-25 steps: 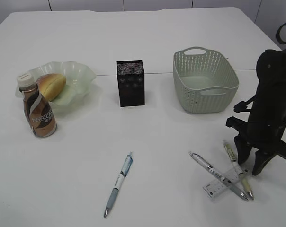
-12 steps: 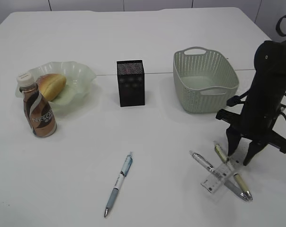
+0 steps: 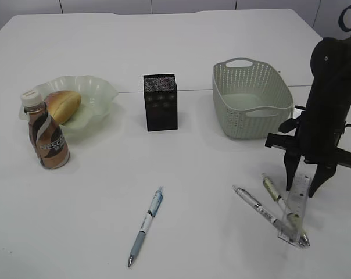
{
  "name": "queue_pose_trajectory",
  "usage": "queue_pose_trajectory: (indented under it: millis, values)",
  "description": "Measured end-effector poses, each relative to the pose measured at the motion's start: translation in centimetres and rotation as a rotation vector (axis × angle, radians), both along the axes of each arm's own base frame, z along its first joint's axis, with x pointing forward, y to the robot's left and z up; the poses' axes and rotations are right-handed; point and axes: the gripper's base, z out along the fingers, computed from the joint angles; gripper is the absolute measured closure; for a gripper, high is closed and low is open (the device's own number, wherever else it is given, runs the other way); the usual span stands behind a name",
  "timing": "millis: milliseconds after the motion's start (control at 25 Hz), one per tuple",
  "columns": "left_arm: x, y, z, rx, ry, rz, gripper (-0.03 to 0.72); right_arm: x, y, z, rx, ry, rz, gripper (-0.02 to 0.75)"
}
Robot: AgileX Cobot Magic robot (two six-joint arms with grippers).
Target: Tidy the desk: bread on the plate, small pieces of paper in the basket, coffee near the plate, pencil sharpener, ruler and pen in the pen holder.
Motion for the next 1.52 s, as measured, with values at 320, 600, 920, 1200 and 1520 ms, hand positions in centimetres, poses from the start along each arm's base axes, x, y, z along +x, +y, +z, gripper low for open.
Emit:
queue_pose_trajectory:
  millis: [320,600,920,1200,1520]
  values:
    - [0.0,0.0,0.0,0.000,-0.001,0.000,0.272,1.2,0.0,1.3,0.040,-0.083,0.241,0.475]
    - [0.0,0.0,0.0,0.000,0.000,0.000,0.272,0.6,3.3,2.0,0.023,-0.109,0.541,0.475]
    - [0.0,0.0,0.0,-0.002,0.001,0.000,0.272,-1.9,11.3,2.7,-0.033,-0.127,0.827,0.475]
    - [0.0,0.0,0.0,-0.005,-0.003,0.000,0.272,-2.6,11.7,8.2,-0.080,-0.341,0.864,0.476]
    - [0.4,-0.5,0.2,-0.055,-0.050,0.004,0.272,-2.4,11.4,15.8,-0.130,-0.825,0.860,0.476]
